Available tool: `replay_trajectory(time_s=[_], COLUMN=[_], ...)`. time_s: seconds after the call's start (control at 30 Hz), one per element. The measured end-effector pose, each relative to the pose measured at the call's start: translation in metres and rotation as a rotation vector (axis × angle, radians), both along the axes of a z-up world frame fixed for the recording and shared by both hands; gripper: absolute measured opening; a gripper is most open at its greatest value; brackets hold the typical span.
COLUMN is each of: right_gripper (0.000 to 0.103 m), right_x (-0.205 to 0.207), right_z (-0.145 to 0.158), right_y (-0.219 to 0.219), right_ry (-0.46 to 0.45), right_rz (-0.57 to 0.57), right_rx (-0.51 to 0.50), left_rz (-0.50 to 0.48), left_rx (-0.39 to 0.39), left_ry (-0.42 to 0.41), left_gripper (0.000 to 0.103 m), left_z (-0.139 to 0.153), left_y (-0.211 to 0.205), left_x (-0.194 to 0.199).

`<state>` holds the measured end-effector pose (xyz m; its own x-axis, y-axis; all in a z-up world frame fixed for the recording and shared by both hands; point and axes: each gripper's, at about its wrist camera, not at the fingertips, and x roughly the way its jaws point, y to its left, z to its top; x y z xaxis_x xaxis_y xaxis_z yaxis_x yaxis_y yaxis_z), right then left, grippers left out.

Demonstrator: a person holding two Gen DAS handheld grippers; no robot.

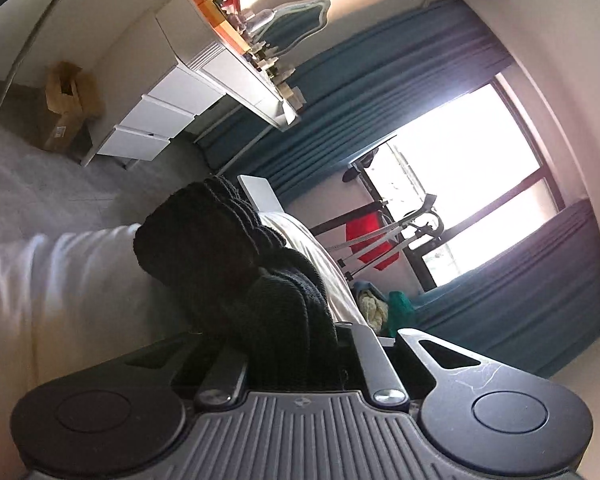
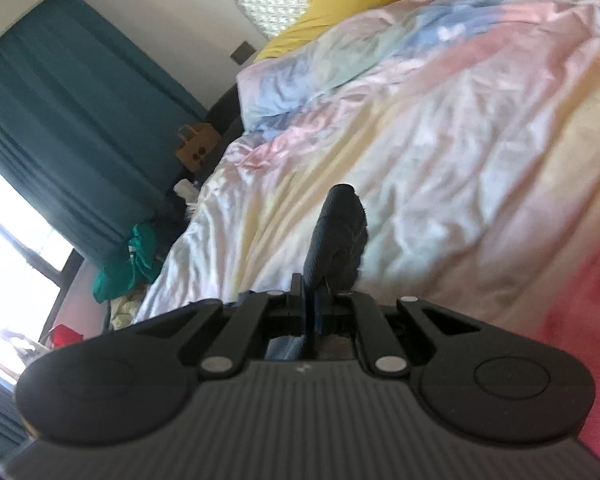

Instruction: Fold clothes

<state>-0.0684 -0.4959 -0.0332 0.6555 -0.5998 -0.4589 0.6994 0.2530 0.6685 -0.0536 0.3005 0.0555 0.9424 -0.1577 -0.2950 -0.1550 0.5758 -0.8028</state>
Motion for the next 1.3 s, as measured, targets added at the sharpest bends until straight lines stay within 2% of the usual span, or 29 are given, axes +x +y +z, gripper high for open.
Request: replay_trajectory(time_s=[0.1,0.2,0.37,0.47,0.6,0.67,0.77,0.83,0.93,1.07,1.2,1.27,1.3], right_gripper=[0.007,0.007,0.006,0.007,0.007,0.007,0.007,0.007,0.011,0.014,0.025,0.041,0.045], right_x=[0.042,0.101,0.227,0.3,0.379,0.406,0.433,0.435,0.43,0.387,0.327,0.29,0.272], right_z=[0.027,0.054,0.073,0.059,0.017,-0.003,-0.035,-0.046,-0.052,-0.033,-0.017,-0.021,-0.023], right_y=[-0.004,-0.01,-0.018,-0.022,-0.028,-0.028,-0.03,-0.033,-0.039,-0.046,-0.043,-0.041,-0.04], right_ry=[0.026,0.034,0.125,0.204,0.309,0.359,0.451,0.468,0.448,0.335,0.216,0.124,0.077], right_rz=[0.042,0.087,0.147,0.178,0.221,0.247,0.292,0.327,0.39,0.406,0.351,0.331,0.323], right_rx=[-0.075,-0.132,-0.243,-0.305,-0.346,-0.364,-0.377,-0.361,-0.304,-0.208,-0.133,-0.046,0.001], left_rz=[0.014,0.051,0.145,0.174,0.155,0.144,0.131,0.112,0.057,0.001,-0.022,-0.02,-0.012], left_rx=[-0.026,-0.02,-0.048,-0.022,0.124,0.182,0.237,0.263,0.225,0.209,0.181,0.161,0.144], left_ry=[0.016,0.05,0.115,0.183,0.311,0.364,0.437,0.454,0.439,0.354,0.258,0.223,0.209], left_gripper=[0.008,0.009,0.009,0.009,0.01,0.011,0.015,0.025,0.044,0.047,0.063,0.073,0.082], left_z=[0.021,0.04,0.039,0.026,-0.002,-0.022,-0.05,-0.06,-0.062,-0.044,-0.022,-0.016,-0.018], left_y=[0.0,-0.001,-0.012,-0.021,-0.035,-0.041,-0.048,-0.052,-0.047,-0.042,-0.041,-0.045,-0.049], left_x=[0.039,0.105,0.231,0.31,0.404,0.443,0.474,0.48,0.472,0.439,0.384,0.349,0.331])
